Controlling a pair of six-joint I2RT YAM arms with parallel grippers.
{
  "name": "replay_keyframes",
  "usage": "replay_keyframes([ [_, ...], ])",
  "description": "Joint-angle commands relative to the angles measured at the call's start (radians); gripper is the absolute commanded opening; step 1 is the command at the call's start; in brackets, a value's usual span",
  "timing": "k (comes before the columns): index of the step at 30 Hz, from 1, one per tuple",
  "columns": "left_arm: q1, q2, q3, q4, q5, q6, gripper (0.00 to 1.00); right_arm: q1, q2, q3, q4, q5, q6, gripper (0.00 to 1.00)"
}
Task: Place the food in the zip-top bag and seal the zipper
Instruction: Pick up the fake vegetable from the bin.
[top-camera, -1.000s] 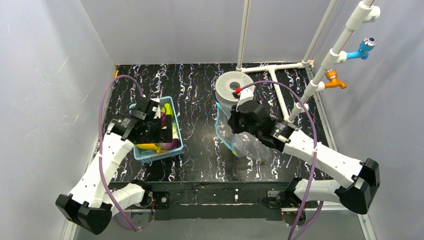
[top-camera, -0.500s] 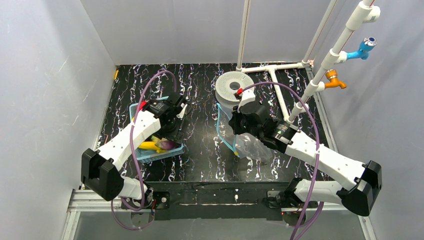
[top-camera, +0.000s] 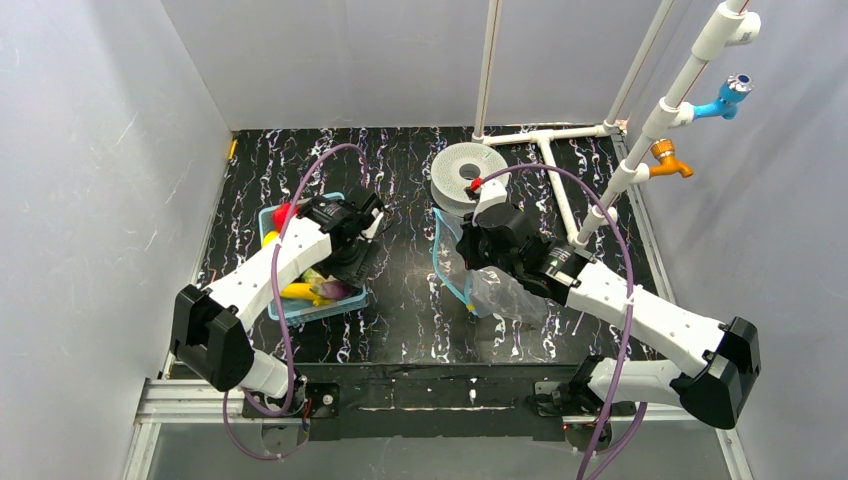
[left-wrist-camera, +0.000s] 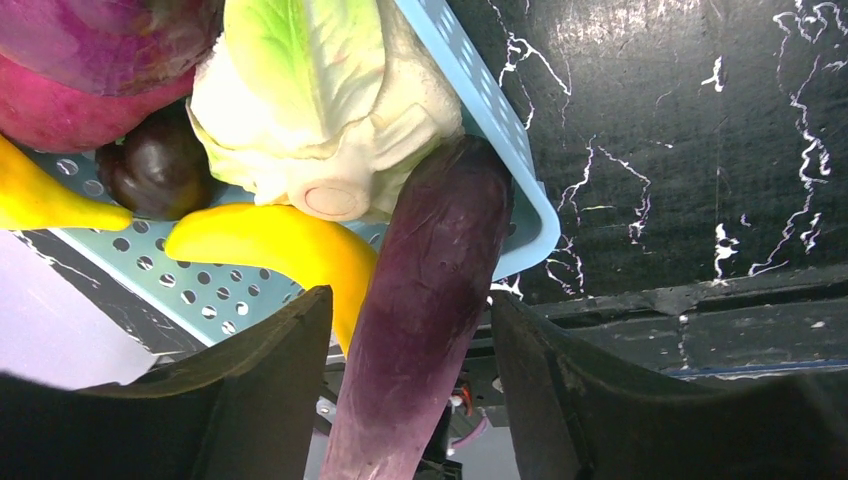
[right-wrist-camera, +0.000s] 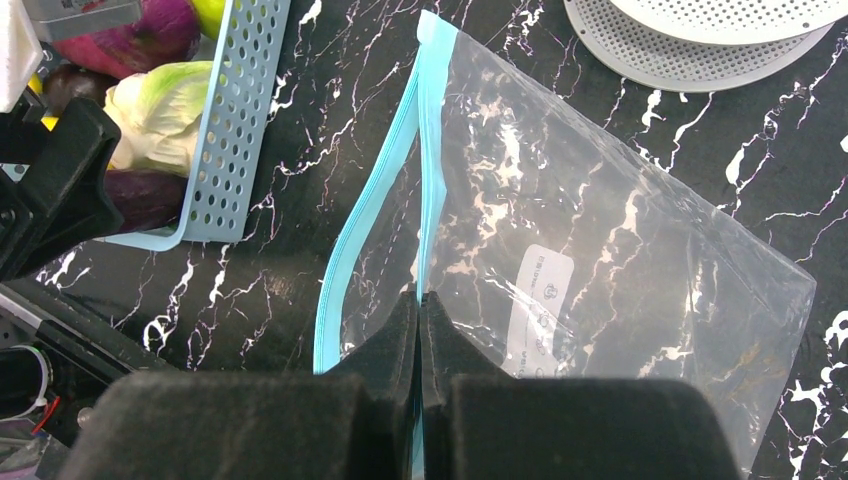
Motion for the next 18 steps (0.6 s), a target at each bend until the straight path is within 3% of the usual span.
replay_keyframes([
  [1,-0.008,-0.01,0.001,-0.02,-0.02,0.003,0.55,0.001,0.0,0.031,0.017,-0.002,0.008,0.01],
  [5,-0.011,-0.015,-0.003,-0.018,-0.009,0.004,0.45,0.001,0.006,0.039,0.014,-0.006,0.01,0.01],
  [9,-0.015,-0.007,-0.012,-0.023,-0.001,-0.001,0.51,0.002,0.005,0.04,0.014,-0.001,0.008,0.01],
  [14,-0.027,0.002,-0.03,-0.025,0.018,-0.011,0.51,0.002,0.006,0.04,0.015,-0.002,0.008,0.01],
  [18,-0.03,0.002,-0.035,-0.027,0.018,-0.012,0.37,0.002,0.005,0.04,0.014,-0.004,0.01,0.01],
])
